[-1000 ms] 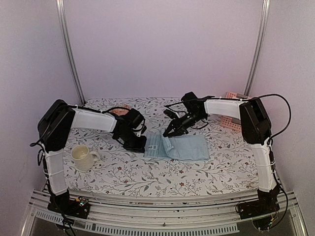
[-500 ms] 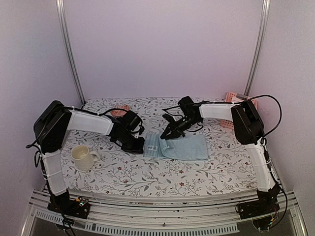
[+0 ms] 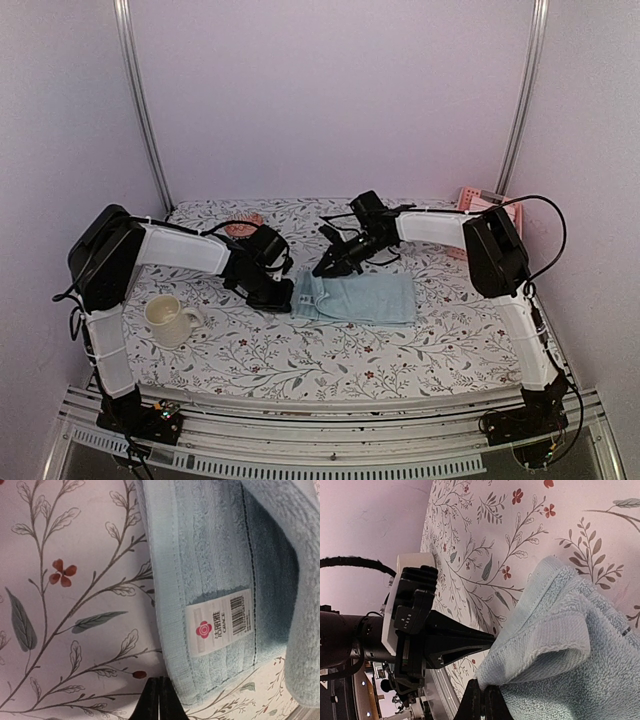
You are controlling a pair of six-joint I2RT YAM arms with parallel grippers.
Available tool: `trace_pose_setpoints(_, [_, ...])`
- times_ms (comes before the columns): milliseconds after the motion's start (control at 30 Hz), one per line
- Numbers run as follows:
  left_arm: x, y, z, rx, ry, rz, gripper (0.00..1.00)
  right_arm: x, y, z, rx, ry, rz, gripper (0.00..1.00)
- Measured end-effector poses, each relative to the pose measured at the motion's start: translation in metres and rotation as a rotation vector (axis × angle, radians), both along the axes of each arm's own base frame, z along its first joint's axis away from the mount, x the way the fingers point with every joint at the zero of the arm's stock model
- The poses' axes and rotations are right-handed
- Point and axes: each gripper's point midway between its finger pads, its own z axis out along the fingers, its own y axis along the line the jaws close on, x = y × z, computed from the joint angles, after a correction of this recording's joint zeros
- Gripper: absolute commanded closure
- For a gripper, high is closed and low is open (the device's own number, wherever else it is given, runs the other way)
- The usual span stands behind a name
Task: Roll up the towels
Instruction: Fold the towel at the center of the board, then rotate the towel at the center of the board.
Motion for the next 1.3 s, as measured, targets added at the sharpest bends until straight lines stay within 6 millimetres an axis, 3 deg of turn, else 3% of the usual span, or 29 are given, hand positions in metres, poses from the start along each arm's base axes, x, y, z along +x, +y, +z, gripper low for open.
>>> trace_pose_setpoints(300, [-0.001, 0.001, 0.000, 0.000, -0.001, 0.000, 0.97, 0.006, 0.004, -0.022, -0.026, 0.026, -0.031, 0.97])
trace_pose_setpoints(333, [0.000, 0.001, 0.000, 0.000, -0.001, 0.000, 0.97, 0.007, 0.005, -0.023, -0.023, 0.025, -0.032, 0.94])
trace_pose_setpoints(433, [-0.001, 0.001, 0.000, 0.001, -0.001, 0.000, 0.97, 0.007, 0.008, -0.025, -0.019, 0.031, -0.033, 0.70])
trace_pose_setpoints(500, [-0.001, 0.001, 0.000, 0.001, -0.001, 0.001, 0.97, 0.006, 0.012, -0.026, -0.010, 0.035, -0.028, 0.63])
trace_pose_setpoints(667, [-0.004, 0.008, 0.001, 0.016, -0.006, 0.012, 0.97, 0.005, 0.015, -0.022, 0.023, 0.037, -0.008, 0.60])
trace_pose_setpoints(833, [-0.005, 0.015, 0.026, 0.013, -0.043, 0.038, 0.97, 0.006, 0.002, -0.012, 0.043, 0.026, -0.002, 0.56])
trace_pose_setpoints(900, [-0.004, 0.016, 0.041, -0.002, -0.067, 0.049, 0.97, 0.009, -0.012, 0.003, 0.063, -0.005, -0.001, 0.54])
trace_pose_setpoints(1000, [-0.001, 0.014, 0.061, -0.027, -0.100, 0.050, 0.96, 0.025, -0.041, 0.045, 0.105, -0.116, -0.015, 0.54])
trace_pose_setpoints(1200, [0.020, -0.006, 0.102, -0.069, -0.166, 0.016, 0.96, 0.063, -0.123, 0.169, 0.099, -0.559, -0.120, 0.50])
trace_pose_setpoints(1233, [0.027, -0.013, 0.114, -0.087, -0.190, 0.004, 0.96, 0.067, -0.137, 0.189, 0.078, -0.644, -0.146, 0.38])
trace_pose_setpoints(1267, [0.033, -0.019, 0.125, -0.106, -0.213, -0.005, 0.96, 0.069, -0.151, 0.210, 0.056, -0.734, -0.167, 0.11])
trace_pose_setpoints(1300, [0.039, -0.026, 0.137, -0.127, -0.239, -0.020, 0.96, 0.068, -0.164, 0.230, 0.035, -0.823, -0.185, 0.00])
